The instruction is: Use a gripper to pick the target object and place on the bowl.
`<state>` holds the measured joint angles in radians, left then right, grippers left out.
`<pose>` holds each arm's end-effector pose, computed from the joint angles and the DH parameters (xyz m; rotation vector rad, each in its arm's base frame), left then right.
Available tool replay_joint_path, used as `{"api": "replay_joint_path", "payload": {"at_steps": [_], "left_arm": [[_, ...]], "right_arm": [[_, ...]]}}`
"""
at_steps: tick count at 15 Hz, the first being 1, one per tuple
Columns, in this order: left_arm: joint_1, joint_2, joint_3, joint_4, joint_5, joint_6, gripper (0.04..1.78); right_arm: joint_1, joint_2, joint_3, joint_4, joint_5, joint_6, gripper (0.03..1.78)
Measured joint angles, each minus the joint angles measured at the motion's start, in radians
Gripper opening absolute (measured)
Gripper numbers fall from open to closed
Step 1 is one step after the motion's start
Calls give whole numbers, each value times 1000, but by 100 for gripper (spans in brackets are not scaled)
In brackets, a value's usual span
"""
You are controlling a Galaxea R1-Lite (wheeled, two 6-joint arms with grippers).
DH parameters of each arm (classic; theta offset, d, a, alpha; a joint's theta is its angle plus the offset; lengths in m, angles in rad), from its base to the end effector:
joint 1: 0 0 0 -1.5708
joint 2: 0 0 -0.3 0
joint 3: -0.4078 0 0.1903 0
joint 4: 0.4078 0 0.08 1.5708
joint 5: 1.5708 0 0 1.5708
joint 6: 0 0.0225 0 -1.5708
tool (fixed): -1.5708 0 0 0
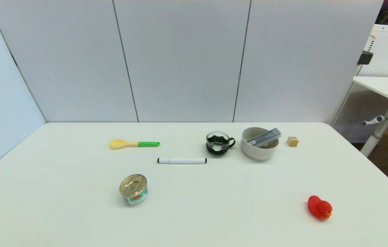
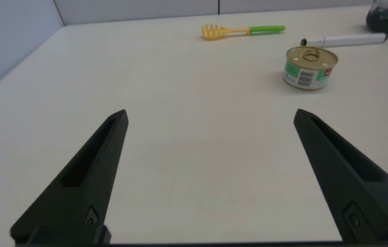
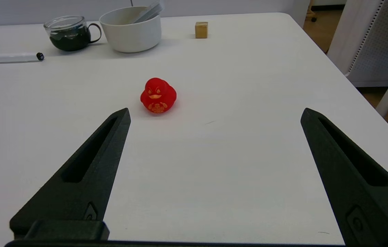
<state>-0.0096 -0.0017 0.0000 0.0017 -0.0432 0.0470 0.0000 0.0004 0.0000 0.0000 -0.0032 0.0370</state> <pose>-0.0230 -0.0008 0.0753 0.0470 -0.0012 -0.0528 -0.0228 -0.0001 0.0755 0.0370 0.0003 -0.0032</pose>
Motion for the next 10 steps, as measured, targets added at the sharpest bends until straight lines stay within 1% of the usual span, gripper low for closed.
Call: {"api": "replay_joint_path", "payload": {"at_steps": [2,6,10], "left_arm": [[0,0,0,-2,41,-65,171],[0,0,0,-3,44,-73,171],[0,0,0,-3,44,-73,171]], "right_arm": [[0,0,0,0,0,1,172],[0,0,0,0,0,1,172],[0,0,0,-2,0,-14,172]]}}
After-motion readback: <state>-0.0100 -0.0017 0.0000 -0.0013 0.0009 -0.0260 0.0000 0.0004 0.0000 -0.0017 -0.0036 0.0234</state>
